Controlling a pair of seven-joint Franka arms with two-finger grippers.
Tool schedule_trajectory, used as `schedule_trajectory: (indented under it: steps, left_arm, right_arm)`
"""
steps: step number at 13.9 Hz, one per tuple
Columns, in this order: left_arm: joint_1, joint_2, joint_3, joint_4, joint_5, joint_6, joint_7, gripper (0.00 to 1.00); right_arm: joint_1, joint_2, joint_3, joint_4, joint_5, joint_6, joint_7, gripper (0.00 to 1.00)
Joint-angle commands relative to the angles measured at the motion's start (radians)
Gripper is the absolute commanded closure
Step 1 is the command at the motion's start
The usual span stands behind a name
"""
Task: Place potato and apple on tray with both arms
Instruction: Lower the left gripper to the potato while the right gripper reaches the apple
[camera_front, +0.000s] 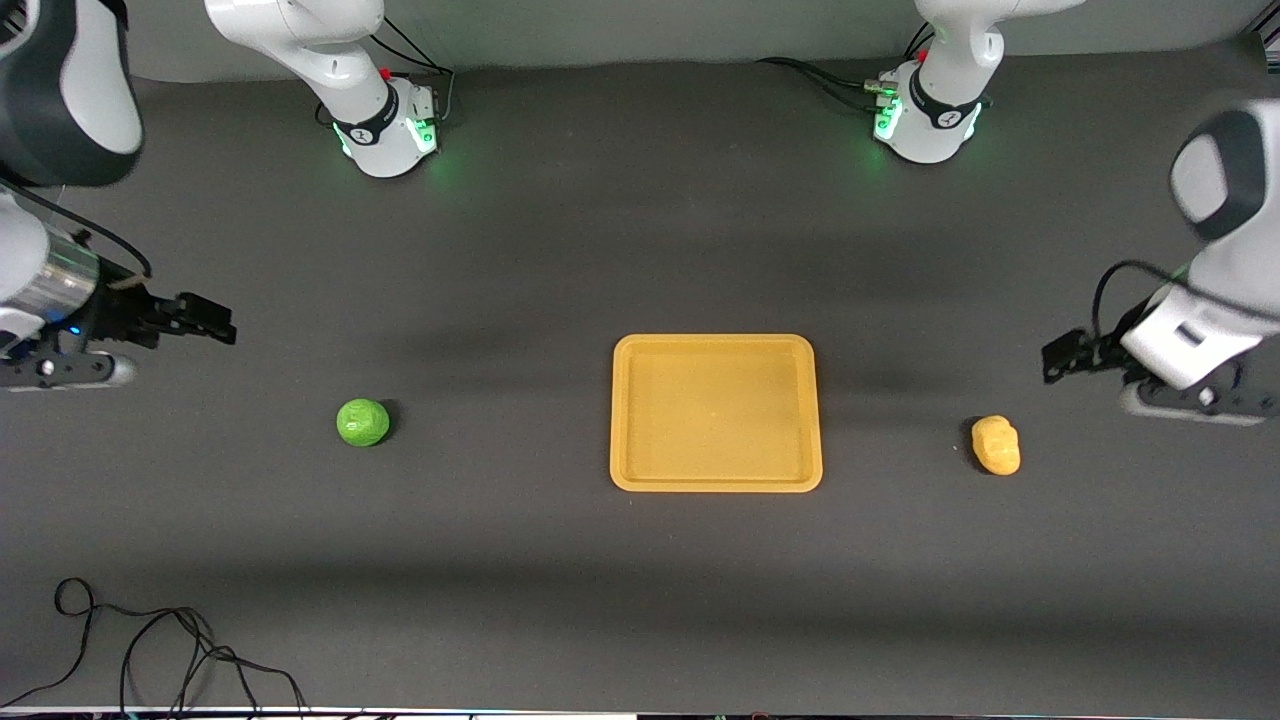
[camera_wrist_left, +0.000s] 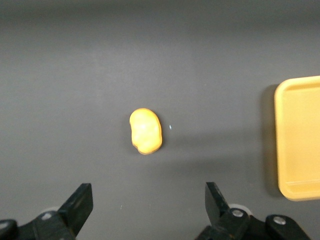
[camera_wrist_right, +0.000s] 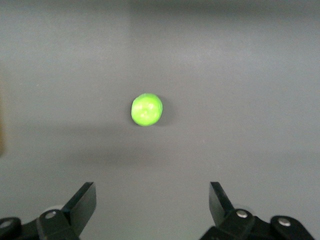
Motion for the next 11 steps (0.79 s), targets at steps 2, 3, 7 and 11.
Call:
schedule_trajectory:
  steps: [2,3,7,11]
  left_arm:
    - [-0.002,0.174,0.004,-0.068,0.056,0.265,-0.016,0.0]
    - [0.0,0.211,0.006,-0.09,0.056,0.34,-0.02,0.0]
    - [0.001,0.303,0.013,-0.094,0.093,0.426,-0.015,0.0]
    - [0.012,0.332,0.017,-0.096,0.101,0.429,-0.026,0.01]
  right_arm:
    - [0.008,0.028,-0.013,-0.175,0.005,0.236,-0.002,0.0]
    - [0.009,0.029,-0.013,-0.233,0.017,0.317,-0.001,0.0]
    - [0.014,0.118,-0.011,-0.367,0.028,0.534,0.021,0.0]
    - [0.049,0.216,-0.011,-0.373,0.077,0.663,0.039,0.0]
